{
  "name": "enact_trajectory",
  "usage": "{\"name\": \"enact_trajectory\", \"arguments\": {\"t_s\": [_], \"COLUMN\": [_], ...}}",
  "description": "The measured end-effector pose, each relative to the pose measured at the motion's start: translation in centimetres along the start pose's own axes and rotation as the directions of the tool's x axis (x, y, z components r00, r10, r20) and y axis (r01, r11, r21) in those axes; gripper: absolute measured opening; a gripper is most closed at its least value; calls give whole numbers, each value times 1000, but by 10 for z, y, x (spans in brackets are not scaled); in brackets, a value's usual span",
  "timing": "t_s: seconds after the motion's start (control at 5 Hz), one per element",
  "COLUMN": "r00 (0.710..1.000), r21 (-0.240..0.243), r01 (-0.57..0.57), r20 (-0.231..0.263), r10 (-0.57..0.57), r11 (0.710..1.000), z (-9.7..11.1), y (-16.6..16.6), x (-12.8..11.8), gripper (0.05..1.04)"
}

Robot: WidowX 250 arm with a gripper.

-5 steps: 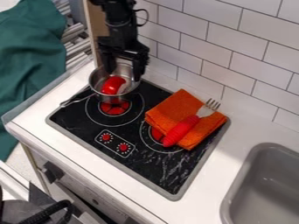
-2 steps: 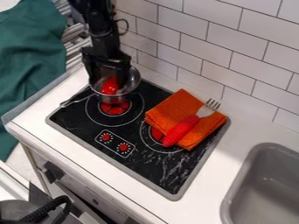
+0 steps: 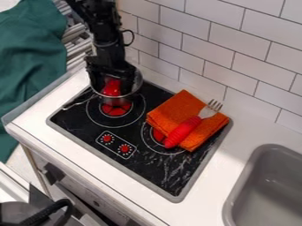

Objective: Take the red object out of the pot and put it on the left burner

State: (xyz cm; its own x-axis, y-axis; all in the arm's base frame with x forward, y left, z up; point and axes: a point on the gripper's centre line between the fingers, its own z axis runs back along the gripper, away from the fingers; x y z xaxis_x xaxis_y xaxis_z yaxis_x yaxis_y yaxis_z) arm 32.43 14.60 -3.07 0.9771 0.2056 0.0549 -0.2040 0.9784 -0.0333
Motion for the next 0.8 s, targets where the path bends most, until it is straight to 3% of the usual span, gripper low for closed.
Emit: {"name": "enact_trajectory", "arguments": {"t_s": [0.2, 0.4, 0.6, 0.8], "r00": [1000, 1000, 1000, 999], "r21": [-9, -20, -30, -20], "r01": [-8, -8, -10, -18], "r20": [24, 12, 4, 33], "r10": [8, 8, 10, 19], "r11": [1000, 1000, 1000, 1000], "z": [3, -2, -3, 0], "y": [0, 2, 0, 1], "x": [-1, -2, -3, -4], "gripper": [946, 652, 540, 540]}}
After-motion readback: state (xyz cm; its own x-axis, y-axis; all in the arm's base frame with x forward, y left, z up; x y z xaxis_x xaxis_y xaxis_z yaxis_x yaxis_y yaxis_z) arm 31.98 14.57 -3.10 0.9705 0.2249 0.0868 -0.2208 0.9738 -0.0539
